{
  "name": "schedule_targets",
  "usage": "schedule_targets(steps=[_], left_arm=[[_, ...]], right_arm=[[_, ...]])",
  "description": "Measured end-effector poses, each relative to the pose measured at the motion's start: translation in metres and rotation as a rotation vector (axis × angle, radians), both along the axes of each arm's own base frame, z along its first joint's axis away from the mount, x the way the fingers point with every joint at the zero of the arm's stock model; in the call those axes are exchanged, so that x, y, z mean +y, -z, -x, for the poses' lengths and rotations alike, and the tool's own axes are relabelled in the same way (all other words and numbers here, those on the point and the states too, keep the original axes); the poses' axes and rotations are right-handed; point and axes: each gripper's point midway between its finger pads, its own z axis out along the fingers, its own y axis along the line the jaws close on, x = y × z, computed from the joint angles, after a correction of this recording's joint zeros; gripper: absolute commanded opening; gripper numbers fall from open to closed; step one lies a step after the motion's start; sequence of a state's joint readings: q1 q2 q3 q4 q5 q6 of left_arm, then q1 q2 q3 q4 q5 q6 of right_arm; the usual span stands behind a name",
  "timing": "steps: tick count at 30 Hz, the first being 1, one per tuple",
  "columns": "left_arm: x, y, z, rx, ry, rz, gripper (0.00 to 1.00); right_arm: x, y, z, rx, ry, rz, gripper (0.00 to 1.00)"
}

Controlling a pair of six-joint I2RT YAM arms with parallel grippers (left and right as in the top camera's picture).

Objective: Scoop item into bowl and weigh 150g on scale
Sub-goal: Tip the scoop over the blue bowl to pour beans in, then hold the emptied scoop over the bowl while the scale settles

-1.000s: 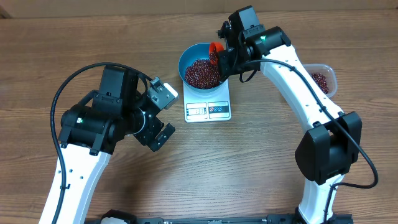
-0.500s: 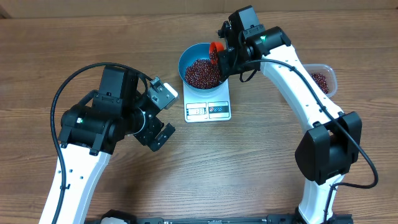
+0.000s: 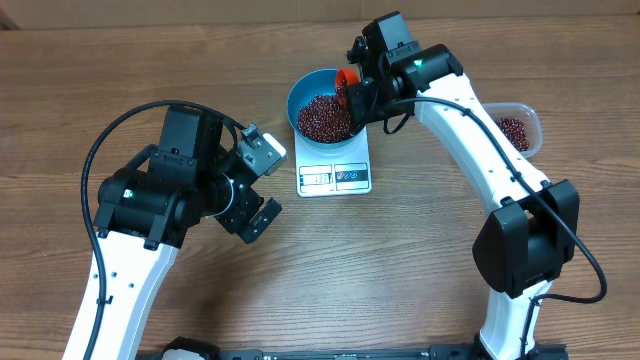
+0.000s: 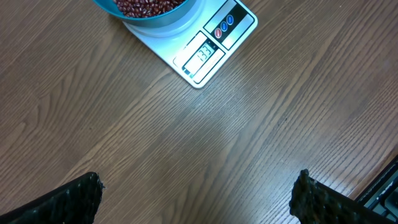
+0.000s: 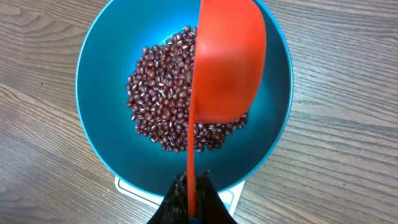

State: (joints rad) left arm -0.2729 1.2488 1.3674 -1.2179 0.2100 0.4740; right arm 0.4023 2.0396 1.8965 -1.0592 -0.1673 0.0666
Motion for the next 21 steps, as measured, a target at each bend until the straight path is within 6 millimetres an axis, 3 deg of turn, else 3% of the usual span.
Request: schedule_targets(steps=[21], left_arm=[[0.0000, 0.0000, 0.0000, 0.000, 0.000, 0.000, 1.00]], right_arm=[[0.0020, 0.0008, 0.0029, -0.020, -0.080, 0.027, 0.04]])
